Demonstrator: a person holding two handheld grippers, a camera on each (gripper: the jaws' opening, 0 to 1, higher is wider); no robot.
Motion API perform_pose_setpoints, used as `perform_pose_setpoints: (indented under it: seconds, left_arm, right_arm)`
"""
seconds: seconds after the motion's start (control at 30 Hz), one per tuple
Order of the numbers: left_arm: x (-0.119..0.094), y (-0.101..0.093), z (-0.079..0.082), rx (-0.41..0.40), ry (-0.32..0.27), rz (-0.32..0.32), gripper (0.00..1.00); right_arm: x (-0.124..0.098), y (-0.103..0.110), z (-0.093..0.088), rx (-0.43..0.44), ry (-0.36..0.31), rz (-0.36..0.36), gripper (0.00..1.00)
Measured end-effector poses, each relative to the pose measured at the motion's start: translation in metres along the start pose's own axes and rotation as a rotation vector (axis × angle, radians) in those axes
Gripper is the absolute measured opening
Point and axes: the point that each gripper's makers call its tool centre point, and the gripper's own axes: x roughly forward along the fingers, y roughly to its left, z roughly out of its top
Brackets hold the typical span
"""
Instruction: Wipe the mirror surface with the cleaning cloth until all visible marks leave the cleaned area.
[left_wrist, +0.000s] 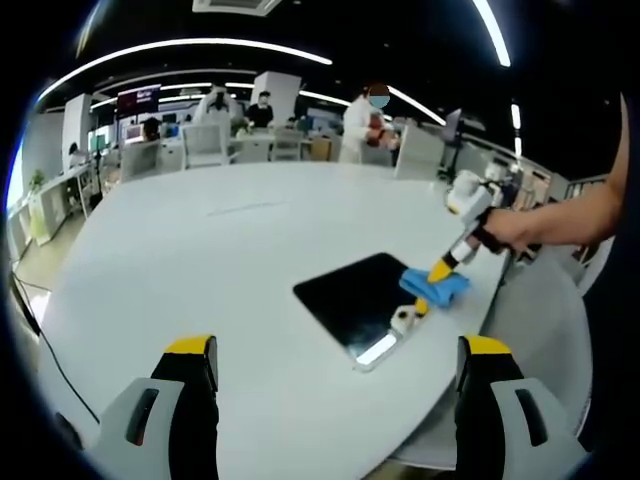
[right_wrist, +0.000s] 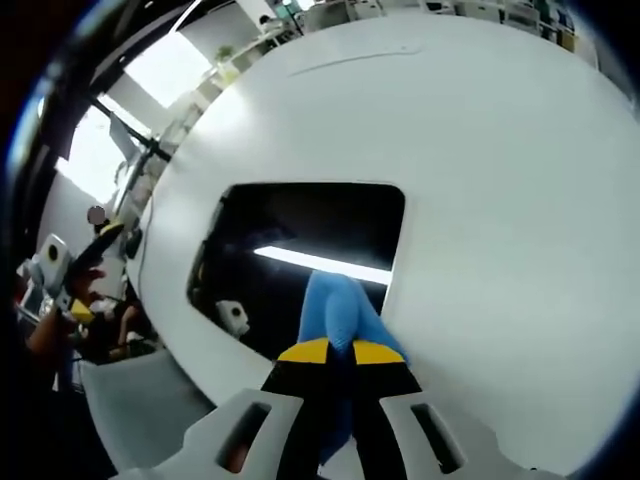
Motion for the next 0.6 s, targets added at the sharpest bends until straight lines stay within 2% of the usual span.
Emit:
perform_pose_setpoints:
  seconds: [0.6]
  left_arm:
    - [0.0,0.004,0.004,-0.009,-0.002,0.004,1.0]
  right_arm:
    - [0.007,-0.009,0.026,-0.021,-0.014,-0.025,0.01]
